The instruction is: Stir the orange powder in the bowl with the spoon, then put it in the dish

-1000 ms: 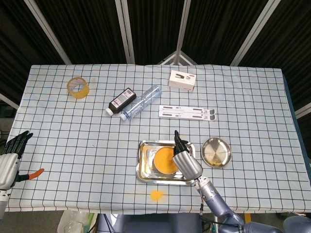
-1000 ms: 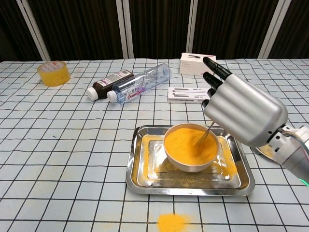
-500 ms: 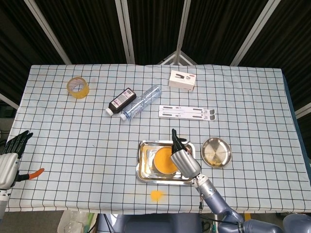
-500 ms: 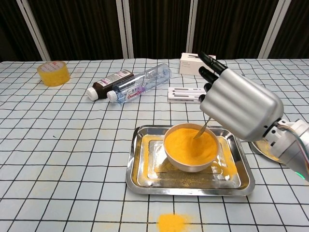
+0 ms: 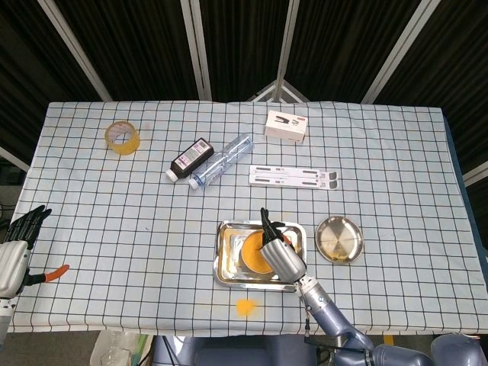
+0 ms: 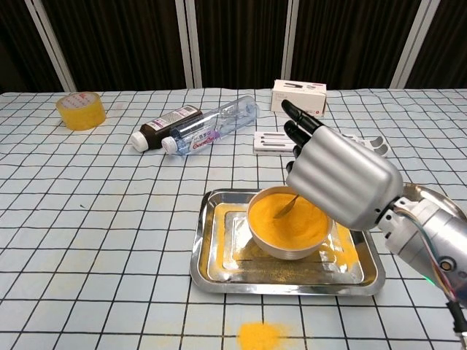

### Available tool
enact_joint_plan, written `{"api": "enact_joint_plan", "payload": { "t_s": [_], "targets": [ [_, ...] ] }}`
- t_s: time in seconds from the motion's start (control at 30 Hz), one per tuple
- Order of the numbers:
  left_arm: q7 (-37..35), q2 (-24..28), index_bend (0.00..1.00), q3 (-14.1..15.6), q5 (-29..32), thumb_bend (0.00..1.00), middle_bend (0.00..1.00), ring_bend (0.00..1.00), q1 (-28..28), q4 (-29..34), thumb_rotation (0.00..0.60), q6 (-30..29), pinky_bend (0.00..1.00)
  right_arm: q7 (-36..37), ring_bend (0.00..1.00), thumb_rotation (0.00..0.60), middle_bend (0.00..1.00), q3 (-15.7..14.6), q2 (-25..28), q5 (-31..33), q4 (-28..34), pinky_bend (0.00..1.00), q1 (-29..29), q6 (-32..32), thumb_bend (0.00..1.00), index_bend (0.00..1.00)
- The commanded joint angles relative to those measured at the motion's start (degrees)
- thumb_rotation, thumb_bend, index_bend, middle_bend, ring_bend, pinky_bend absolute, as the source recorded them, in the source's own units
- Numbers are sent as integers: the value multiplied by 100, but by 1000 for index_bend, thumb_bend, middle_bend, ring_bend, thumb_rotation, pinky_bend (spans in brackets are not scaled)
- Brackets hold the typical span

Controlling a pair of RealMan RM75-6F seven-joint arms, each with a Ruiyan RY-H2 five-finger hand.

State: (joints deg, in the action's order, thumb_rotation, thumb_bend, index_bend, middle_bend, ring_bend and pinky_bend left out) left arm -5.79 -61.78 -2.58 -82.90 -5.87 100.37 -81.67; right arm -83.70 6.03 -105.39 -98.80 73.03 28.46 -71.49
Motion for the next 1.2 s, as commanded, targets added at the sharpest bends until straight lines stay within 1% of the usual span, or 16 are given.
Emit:
{"api": "enact_joint_plan", "payload": {
  "t_s": [0.03, 0.37, 0.57, 0.67, 1.03, 1.2],
  "targets": [
    [-3, -1, 0, -1, -2, 4, 0, 0, 0, -5, 600, -2, 0, -3, 182, 600, 511, -47, 13, -22, 1, 0, -14, -12, 571, 608],
    [19, -15, 0, -2, -17, 5, 0, 0, 7, -1, 600, -30, 0, -79, 182, 600, 511, -355, 326, -222, 311, 0, -121, -21, 576, 612],
    [37, -26, 0, 0, -20, 5, 0, 0, 14, -1, 600, -45, 0, -77, 182, 600, 511, -413, 425, -273, 427, 0, -191, -66, 580, 611],
    [49, -28, 0, -5, -13, 4, 0, 0, 15, 2, 600, -48, 0, -68, 182, 600, 511, -348, 441, -264, 455, 0, -192, -84, 580, 612],
    [16, -17, 0, -16, 11, 5, 0, 0, 10, 0, 600, -29, 0, -94, 182, 600, 511, 47, 422, -65, 440, 0, -95, -77, 580, 611],
    [2, -10, 0, -15, 12, 5, 0, 0, 9, 4, 600, -23, 0, -152, 182, 600, 511, 140, 388, 39, 363, 0, -47, -14, 581, 611]
  ]
}}
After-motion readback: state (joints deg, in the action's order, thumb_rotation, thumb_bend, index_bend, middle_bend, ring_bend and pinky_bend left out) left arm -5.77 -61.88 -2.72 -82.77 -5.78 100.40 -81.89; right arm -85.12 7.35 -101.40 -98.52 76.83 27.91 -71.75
